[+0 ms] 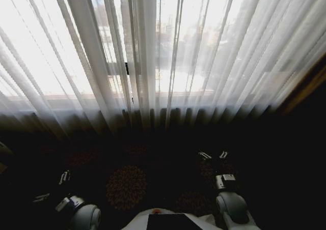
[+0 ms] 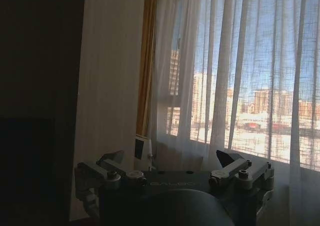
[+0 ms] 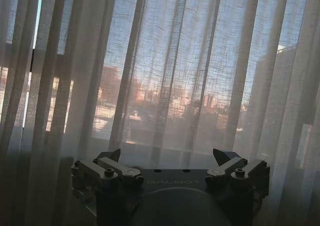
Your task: Open the curtains by pulling them apart, changing their state from closed to fully open.
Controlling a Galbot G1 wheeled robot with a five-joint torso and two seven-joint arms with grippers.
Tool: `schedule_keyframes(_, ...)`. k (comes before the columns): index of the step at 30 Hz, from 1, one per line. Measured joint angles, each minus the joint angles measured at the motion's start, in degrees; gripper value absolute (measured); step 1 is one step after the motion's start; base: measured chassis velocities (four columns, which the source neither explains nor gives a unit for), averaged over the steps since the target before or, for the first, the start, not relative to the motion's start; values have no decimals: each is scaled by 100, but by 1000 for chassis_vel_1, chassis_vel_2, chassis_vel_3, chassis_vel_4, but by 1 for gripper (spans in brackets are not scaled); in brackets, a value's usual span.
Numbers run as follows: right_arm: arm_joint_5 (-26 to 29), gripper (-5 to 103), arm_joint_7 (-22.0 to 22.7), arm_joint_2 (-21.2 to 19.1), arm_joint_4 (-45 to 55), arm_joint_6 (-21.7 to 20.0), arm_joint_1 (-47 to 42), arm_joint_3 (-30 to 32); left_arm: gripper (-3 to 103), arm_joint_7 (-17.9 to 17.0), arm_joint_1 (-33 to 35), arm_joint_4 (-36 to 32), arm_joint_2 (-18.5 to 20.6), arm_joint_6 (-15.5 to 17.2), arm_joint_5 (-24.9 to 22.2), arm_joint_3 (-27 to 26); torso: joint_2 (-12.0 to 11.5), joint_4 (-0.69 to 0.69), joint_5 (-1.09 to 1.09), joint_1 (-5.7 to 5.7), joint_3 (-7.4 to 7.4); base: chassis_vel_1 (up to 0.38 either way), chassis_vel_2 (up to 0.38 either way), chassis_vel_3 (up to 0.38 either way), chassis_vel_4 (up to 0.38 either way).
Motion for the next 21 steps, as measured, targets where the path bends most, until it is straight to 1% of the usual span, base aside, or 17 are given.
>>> schedule_keyframes(5,-3,100,5,4,-28,0,-30,-6,100,-15,-2,13,-7,-25,13,15,0,0,0,0,0,0,0,0,0)
schedule_keyframes(7,-30,100,34,22,-31,-1,-36,-14,100,163,-2,16,-9,-29,27,29,0,0,0,0,0,0,0,0,0)
schedule_keyframes(8,-30,100,34,22,-31,-1,-36,-14,100,163,-2,16,-9,-29,27,29,0,0,0,0,0,0,0,0,0)
schedule_keyframes(12,-216,100,116,58,-31,-21,-27,-30,100,973,11,-22,-6,18,46,58,-1,0,0,0,0,0,0,0,0)
schedule_keyframes(13,-216,100,116,58,-31,-21,-27,-30,100,973,11,-22,-6,18,46,58,-1,0,0,0,0,0,0,0,0)
schedule_keyframes(14,-229,100,145,66,-29,-23,-19,-37,100,1061,14,-26,-5,25,47,62,0,0,-1,0,0,0,0,0,0)
schedule_keyframes(16,-259,100,313,104,-28,-24,56,-64,100,1502,22,-56,1,59,55,76,0,0,0,0,0,0,0,0,0)
schedule_keyframes(17,-262,100,354,120,-28,-21,89,-65,100,1624,24,-62,3,66,59,81,0,0,0,0,0,0,0,0,0)
schedule_keyframes(18,-262,100,354,120,-28,-21,89,-65,100,1624,24,-62,3,66,59,81,0,0,0,0,0,0,0,0,0)
schedule_keyframes(19,-264,100,371,128,-28,-18,107,-65,100,1732,26,-65,4,74,63,85,0,0,0,0,0,0,0,0,0)
schedule_keyframes(20,-265,100,397,135,-6,-11,142,-65,100,2027,33,-84,7,97,71,95,-1,0,0,1,0,0,0,0,0)
schedule_keyframes(21,-264,100,399,135,24,0,154,-65,100,2237,35,-96,8,110,76,105,-1,0,0,1,0,0,0,0,0)
